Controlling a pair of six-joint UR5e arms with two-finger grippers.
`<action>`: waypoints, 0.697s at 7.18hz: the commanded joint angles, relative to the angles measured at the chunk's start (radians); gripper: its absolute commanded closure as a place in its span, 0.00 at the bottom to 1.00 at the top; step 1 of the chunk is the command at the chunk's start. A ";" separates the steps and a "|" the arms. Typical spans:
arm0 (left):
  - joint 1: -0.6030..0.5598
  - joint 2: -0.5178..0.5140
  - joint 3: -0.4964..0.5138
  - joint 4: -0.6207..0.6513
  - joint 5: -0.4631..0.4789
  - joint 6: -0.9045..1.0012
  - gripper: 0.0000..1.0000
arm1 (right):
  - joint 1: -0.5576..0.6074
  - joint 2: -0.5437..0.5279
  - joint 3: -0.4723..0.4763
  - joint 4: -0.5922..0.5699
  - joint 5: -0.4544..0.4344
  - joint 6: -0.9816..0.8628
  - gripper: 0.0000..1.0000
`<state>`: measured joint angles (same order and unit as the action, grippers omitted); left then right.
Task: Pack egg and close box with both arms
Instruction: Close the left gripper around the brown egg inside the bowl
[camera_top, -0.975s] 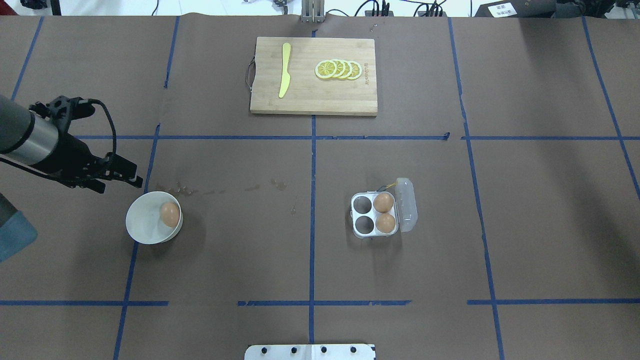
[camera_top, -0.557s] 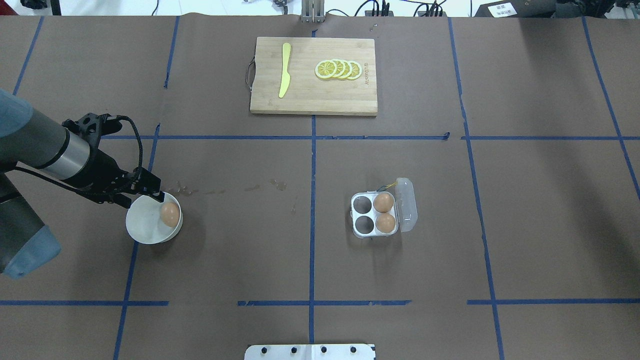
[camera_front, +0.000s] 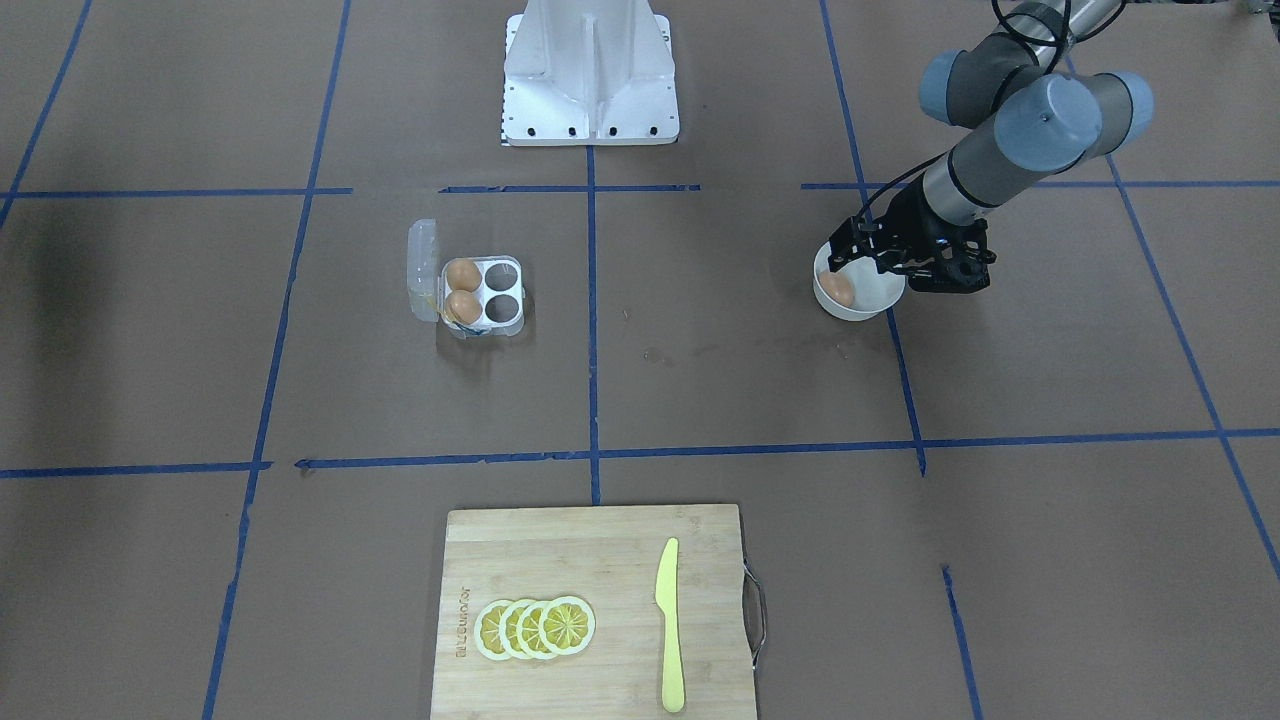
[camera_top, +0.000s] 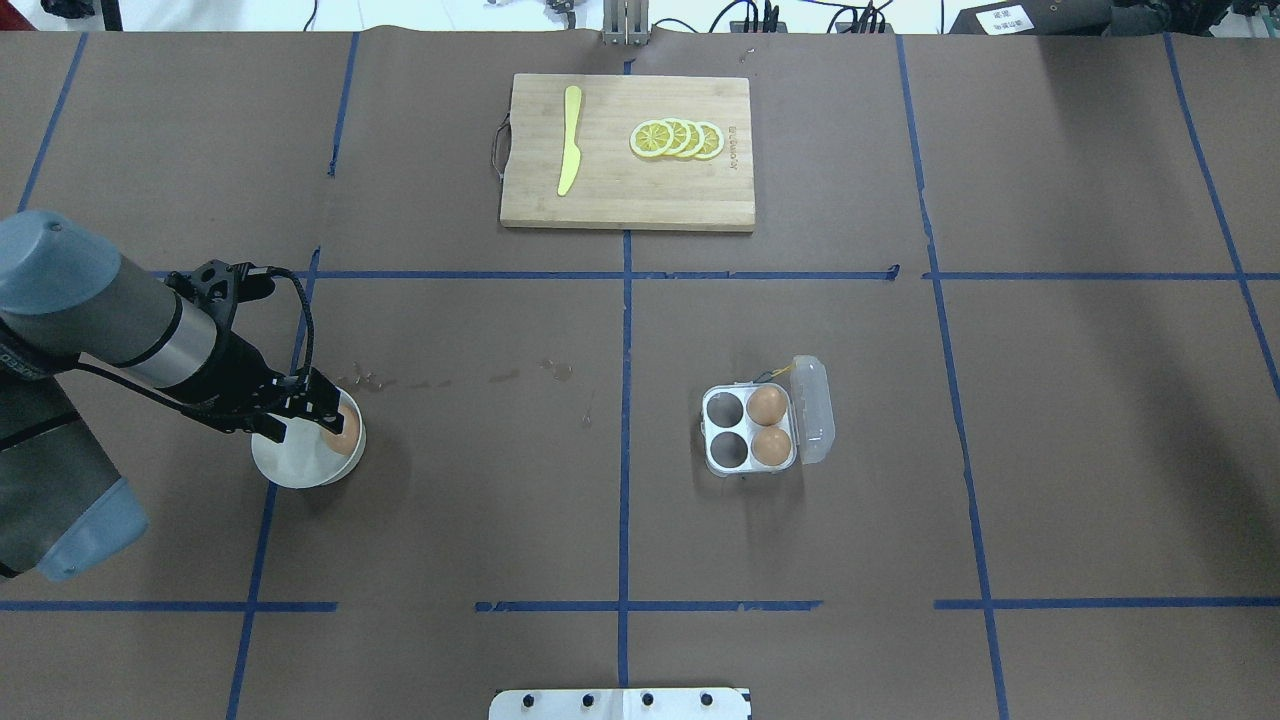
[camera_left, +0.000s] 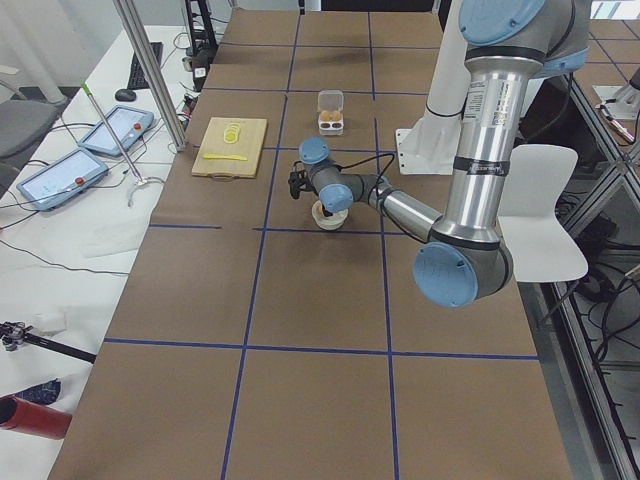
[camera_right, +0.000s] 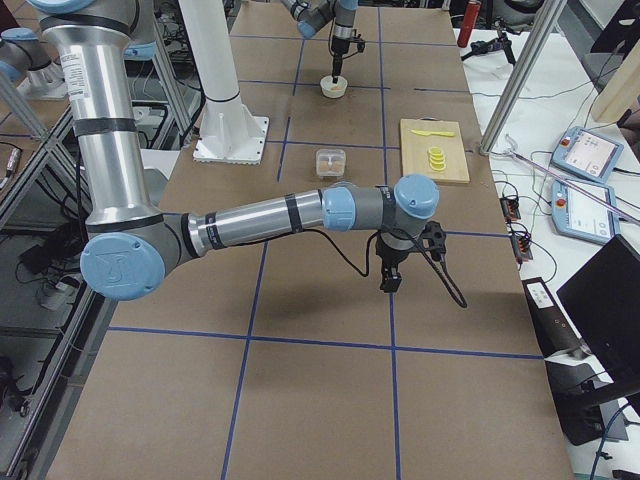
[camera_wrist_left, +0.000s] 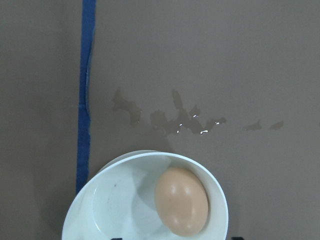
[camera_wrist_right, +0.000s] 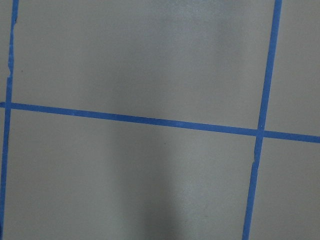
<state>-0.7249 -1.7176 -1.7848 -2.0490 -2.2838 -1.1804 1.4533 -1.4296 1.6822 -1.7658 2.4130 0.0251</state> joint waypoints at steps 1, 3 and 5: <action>0.004 -0.002 0.015 0.000 0.003 0.002 0.26 | -0.002 0.000 0.001 0.000 0.000 0.001 0.00; 0.004 -0.034 0.051 0.000 0.003 0.004 0.26 | -0.005 0.000 -0.001 0.000 0.000 -0.001 0.00; 0.013 -0.037 0.062 0.000 0.004 0.005 0.26 | -0.008 0.000 -0.001 0.000 0.000 -0.001 0.00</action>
<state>-0.7148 -1.7514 -1.7320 -2.0494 -2.2800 -1.1764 1.4470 -1.4297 1.6813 -1.7664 2.4129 0.0246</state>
